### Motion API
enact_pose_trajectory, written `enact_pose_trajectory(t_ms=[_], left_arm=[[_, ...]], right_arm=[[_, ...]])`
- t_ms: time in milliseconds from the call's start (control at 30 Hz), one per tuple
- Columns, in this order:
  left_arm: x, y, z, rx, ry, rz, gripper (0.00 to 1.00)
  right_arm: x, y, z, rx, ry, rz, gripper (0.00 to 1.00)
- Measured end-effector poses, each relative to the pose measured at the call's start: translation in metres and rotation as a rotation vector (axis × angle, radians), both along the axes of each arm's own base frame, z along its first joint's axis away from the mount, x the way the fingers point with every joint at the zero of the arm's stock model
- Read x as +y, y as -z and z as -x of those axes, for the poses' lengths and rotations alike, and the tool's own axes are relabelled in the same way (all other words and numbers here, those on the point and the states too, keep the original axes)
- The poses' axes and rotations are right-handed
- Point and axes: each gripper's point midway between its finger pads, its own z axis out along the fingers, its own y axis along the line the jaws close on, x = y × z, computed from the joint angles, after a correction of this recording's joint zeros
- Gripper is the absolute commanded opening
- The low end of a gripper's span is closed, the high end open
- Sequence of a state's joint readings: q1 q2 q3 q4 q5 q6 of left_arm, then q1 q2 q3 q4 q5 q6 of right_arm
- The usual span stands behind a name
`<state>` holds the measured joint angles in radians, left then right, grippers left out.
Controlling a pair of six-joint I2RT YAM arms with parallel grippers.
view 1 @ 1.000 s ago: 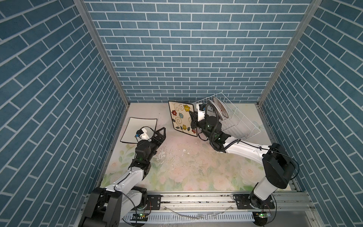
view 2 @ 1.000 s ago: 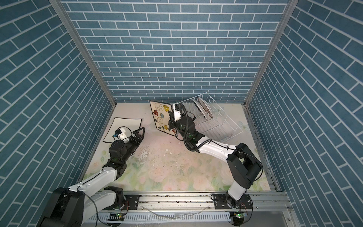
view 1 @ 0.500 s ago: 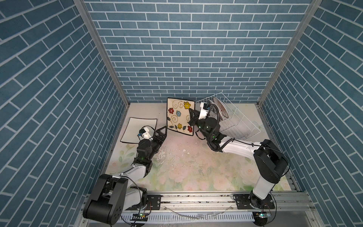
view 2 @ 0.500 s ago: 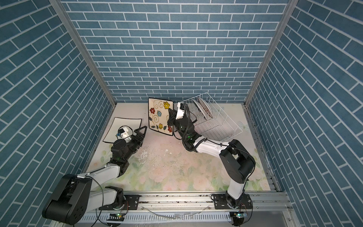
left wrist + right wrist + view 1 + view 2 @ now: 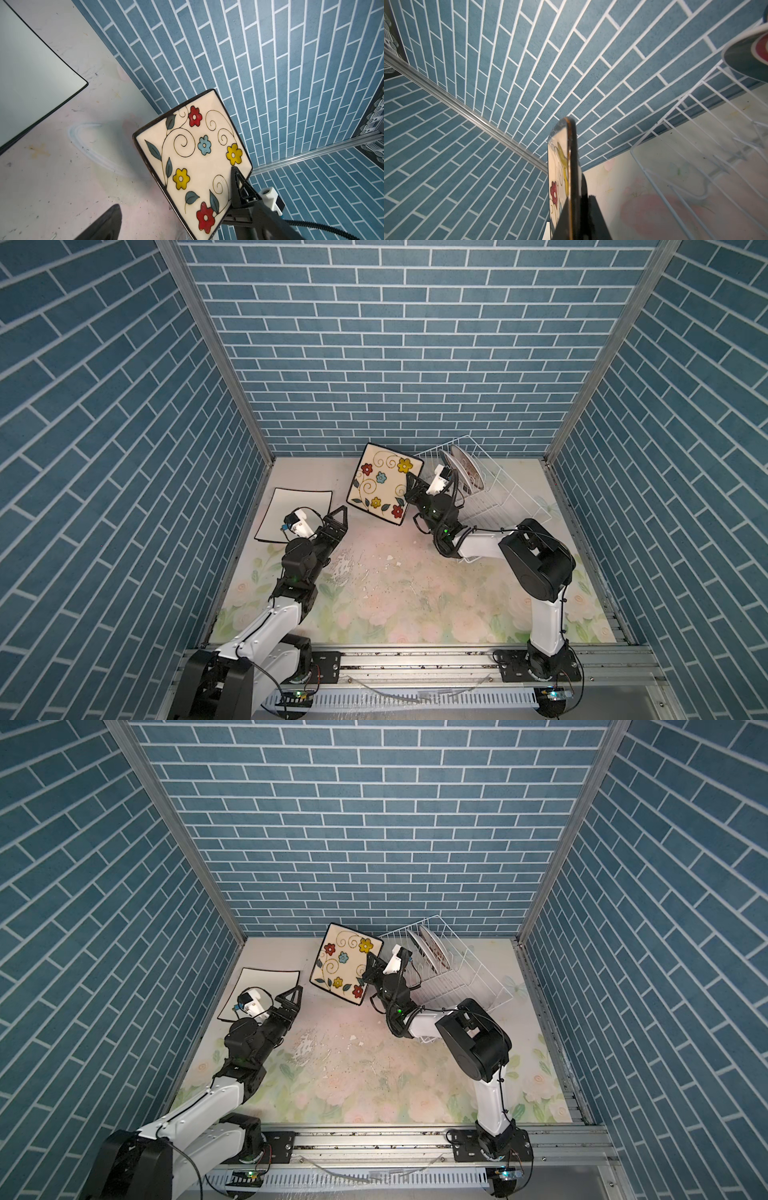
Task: Unload the plates from the dish rack
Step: 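Grasp the flowered plate's edge with the left gripper while right gripper holds it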
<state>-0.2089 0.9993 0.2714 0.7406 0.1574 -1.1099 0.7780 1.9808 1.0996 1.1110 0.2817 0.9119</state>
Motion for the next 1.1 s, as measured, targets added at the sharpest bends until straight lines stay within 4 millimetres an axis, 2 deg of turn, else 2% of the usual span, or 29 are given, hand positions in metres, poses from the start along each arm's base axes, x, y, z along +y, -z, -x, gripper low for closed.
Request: enact_pose_trajectory(t_ms=[233,467,667,867,1100], left_arm=[[-0.001,-0.005,-0.017,-0.013,0.014,0.052,1.0],[-0.008,-0.021,-0.032,-0.067,0.057,0.135,0.99],[-0.015,-0.02,-0.042,-0.083,0.091,0.186,0.95],[-0.027,-0.035,-0.059,-0.134,0.154,0.221,0.94],[-0.031,-0.024,-0.064,-0.127,0.17,0.235,0.9]], right_arm=[[-0.003,-0.011,0.0,0.009,0.0,-0.105,0.0],[-0.004,-0.011,-0.001,0.035,0.007,-0.159,0.0],[-0.005,-0.012,-0.001,0.047,0.014,-0.188,0.0],[-0.002,-0.027,-0.003,0.034,0.005,-0.231,0.0],[0.003,-0.047,-0.003,0.004,-0.008,-0.272,0.0]])
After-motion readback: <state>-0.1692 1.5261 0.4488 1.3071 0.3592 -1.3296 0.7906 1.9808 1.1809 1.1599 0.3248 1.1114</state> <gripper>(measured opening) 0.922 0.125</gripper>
